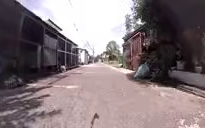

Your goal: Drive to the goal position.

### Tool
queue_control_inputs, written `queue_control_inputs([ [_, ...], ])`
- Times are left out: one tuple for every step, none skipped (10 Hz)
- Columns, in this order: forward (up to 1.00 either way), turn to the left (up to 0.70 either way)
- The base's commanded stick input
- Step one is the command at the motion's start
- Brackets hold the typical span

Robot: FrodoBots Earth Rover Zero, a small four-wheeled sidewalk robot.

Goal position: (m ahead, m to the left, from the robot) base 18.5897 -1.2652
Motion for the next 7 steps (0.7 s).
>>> queue_control_inputs([
  [0.7,0.0],
  [0.7,0.0],
  [0.7,0.0],
  [0.7,0.0],
  [0.7,0.27],
  [0.7,0.27],
  [0.7,0.27],
])
